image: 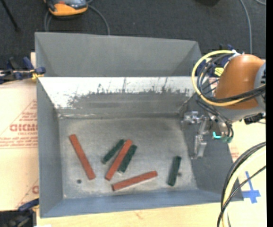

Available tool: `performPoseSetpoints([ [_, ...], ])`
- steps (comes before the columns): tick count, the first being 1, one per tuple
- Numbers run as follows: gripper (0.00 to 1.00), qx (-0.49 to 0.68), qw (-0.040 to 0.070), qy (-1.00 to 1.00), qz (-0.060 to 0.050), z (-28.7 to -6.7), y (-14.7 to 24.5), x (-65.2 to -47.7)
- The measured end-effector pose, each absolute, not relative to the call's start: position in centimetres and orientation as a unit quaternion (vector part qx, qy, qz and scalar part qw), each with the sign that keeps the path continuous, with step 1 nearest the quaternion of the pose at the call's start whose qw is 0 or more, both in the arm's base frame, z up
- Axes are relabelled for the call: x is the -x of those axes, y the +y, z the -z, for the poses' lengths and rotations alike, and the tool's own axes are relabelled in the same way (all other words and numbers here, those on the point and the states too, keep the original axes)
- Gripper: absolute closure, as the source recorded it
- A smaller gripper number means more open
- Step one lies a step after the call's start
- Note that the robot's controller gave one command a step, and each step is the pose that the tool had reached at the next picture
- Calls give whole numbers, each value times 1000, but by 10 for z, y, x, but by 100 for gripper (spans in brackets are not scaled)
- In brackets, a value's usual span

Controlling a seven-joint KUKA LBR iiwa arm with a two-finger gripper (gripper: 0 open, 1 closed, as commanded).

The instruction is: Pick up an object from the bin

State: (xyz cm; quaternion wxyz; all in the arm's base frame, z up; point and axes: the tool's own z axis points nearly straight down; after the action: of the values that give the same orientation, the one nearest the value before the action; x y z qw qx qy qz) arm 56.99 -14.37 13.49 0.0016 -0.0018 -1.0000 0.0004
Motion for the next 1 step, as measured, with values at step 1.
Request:
performPoseSetpoints([
  [1,0,0,-2,-1000,-1,-140,-143,-572],
])
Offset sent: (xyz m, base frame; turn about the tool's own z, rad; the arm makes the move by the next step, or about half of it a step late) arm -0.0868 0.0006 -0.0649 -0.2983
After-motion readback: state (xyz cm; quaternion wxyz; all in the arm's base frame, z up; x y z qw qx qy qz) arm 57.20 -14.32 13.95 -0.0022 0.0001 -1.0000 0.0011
